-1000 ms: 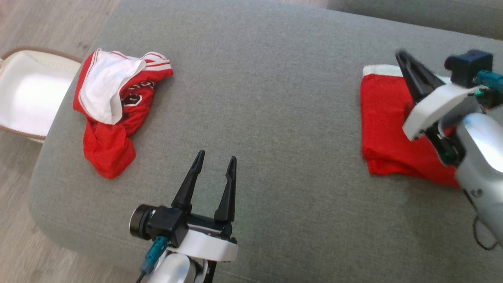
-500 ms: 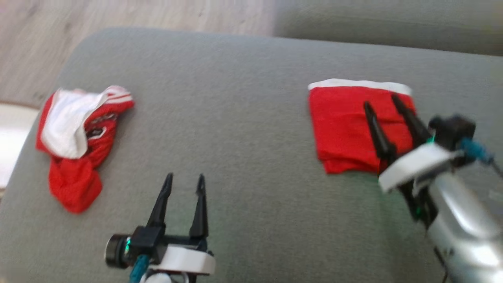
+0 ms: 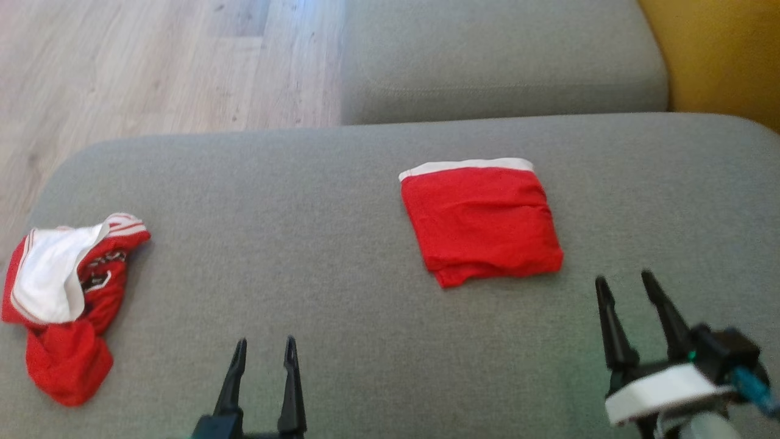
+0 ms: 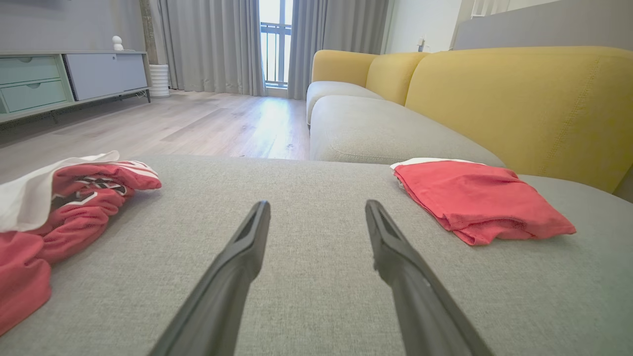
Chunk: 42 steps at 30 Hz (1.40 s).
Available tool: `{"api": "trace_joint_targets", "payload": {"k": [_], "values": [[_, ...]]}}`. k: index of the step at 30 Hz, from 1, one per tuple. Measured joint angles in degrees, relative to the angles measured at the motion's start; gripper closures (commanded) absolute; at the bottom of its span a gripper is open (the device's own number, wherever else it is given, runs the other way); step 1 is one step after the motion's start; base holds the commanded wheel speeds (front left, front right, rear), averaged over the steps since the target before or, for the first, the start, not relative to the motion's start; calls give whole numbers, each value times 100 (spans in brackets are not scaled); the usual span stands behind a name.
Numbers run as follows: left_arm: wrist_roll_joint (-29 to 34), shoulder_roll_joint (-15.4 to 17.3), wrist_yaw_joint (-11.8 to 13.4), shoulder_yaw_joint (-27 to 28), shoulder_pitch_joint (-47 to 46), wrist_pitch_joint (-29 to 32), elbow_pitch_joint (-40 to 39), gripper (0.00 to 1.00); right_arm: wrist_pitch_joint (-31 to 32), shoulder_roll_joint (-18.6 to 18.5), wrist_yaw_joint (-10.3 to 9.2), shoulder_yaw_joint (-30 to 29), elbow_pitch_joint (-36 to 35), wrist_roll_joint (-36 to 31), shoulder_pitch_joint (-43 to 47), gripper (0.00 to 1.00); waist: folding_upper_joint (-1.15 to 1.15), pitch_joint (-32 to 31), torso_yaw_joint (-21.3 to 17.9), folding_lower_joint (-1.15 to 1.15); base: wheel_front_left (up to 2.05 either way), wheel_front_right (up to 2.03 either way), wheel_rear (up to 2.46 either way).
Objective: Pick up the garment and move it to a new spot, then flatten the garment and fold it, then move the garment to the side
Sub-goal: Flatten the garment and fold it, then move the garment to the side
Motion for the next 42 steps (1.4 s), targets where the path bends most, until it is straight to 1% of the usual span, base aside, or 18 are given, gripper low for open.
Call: {"api": "trace_joint_targets", "payload": {"k": [2,6,12,18,27,39,42], "values": [[1,1,19,10,141,0,-33,0,0,140,0,-135,-91,-77,259,0,0,-81,-58,0,0,0,0],[82,3,23,62,378,0,-107,0,0,282,0,-171,-220,-14,538,0,0,-190,-129,0,0,0,0],[245,8,-23,167,490,0,-153,0,0,277,0,-175,-271,55,554,0,0,-279,-134,1,0,0,0],[245,9,-83,169,506,0,-153,0,0,282,0,-197,-270,56,622,0,0,-362,-93,1,0,0,0],[293,9,-86,174,512,0,-153,0,0,290,0,-116,-214,105,764,0,0,-465,-87,1,0,0,0],[345,9,-124,180,511,0,-156,0,0,289,0,-88,-193,104,763,0,0,-392,-95,2,0,0,0],[345,9,-133,178,507,0,-159,0,0,288,0,9,-124,107,758,0,0,-318,-99,2,0,0,0]]}}
